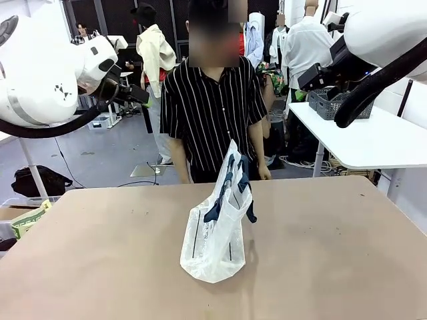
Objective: Transfer purchased items from the store into the shopping bag.
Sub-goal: Open the Reusable shopping bag in the center of the table.
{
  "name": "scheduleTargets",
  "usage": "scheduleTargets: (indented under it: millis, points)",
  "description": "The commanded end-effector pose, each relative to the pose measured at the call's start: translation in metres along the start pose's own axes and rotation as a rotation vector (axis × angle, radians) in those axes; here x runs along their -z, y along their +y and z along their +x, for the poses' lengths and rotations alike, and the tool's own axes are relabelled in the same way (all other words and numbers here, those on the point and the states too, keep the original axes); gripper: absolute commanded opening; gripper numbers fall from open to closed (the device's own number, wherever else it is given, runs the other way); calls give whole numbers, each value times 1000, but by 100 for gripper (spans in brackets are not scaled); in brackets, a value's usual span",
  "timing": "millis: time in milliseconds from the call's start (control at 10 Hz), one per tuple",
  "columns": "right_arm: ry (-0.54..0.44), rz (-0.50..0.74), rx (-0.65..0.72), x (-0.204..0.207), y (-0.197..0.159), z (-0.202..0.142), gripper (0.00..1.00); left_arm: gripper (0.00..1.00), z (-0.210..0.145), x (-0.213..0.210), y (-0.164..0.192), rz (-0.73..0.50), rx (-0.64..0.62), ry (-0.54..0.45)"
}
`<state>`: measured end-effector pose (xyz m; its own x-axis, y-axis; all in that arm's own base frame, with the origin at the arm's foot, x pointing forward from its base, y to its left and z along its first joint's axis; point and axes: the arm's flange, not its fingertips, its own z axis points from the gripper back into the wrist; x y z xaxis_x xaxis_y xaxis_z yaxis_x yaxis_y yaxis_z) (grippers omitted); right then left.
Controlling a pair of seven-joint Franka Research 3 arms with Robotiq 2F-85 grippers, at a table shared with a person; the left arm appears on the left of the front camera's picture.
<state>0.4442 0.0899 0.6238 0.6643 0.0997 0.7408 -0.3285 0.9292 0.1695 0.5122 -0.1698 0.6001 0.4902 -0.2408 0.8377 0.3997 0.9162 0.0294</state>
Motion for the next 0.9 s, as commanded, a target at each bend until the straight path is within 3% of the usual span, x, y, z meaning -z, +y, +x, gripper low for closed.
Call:
scheduleTargets:
  millis: [0,300,800]
  points:
    - [94,61,-15,17,29,-2,100,100,-1,13,-29,-26,-69,71]
    - [246,127,-128,55,83,-18,100,100,27,59,-71,-130,-49,137]
    - [400,231,-54,131,115,-75,100,100,39,108,-143,-242,-51,298]
